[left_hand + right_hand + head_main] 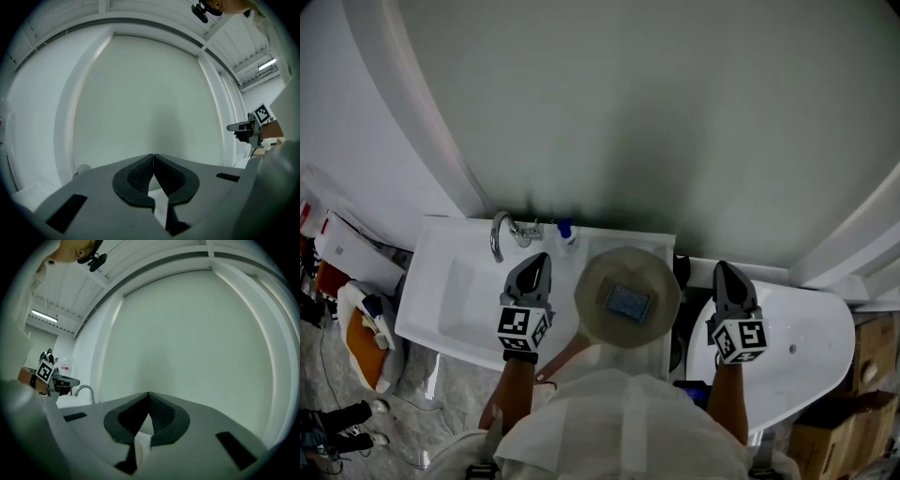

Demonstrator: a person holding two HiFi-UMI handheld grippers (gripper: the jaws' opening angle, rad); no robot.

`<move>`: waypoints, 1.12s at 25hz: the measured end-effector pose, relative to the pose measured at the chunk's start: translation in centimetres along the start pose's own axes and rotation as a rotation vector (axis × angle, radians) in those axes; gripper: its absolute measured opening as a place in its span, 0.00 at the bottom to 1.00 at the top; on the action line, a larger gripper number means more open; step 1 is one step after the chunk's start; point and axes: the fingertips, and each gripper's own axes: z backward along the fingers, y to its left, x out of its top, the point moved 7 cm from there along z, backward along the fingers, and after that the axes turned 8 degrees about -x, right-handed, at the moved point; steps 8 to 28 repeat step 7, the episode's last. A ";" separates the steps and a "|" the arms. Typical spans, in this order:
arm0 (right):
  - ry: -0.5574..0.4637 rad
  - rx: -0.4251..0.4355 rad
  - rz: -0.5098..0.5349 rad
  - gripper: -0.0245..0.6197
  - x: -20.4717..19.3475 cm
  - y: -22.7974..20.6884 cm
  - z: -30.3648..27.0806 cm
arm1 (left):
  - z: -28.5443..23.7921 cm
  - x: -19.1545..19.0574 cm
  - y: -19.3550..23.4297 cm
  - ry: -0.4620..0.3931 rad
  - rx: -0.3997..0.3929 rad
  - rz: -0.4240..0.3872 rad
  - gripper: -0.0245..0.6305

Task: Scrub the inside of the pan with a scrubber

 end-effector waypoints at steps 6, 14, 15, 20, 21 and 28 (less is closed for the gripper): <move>0.007 0.004 0.004 0.05 -0.2 0.0 -0.1 | -0.1 -0.1 0.1 0.007 -0.003 0.000 0.06; 0.008 0.004 0.006 0.05 -0.2 0.0 -0.2 | -0.2 -0.1 0.1 0.007 -0.004 -0.001 0.06; 0.008 0.004 0.006 0.05 -0.2 0.0 -0.2 | -0.2 -0.1 0.1 0.007 -0.004 -0.001 0.06; 0.008 0.004 0.006 0.05 -0.2 0.0 -0.2 | -0.2 -0.1 0.1 0.007 -0.004 -0.001 0.06; 0.008 0.004 0.006 0.05 -0.2 0.0 -0.2 | -0.2 -0.1 0.1 0.007 -0.004 -0.001 0.06; 0.008 0.004 0.006 0.05 -0.2 0.0 -0.2 | -0.2 -0.1 0.1 0.007 -0.004 -0.001 0.06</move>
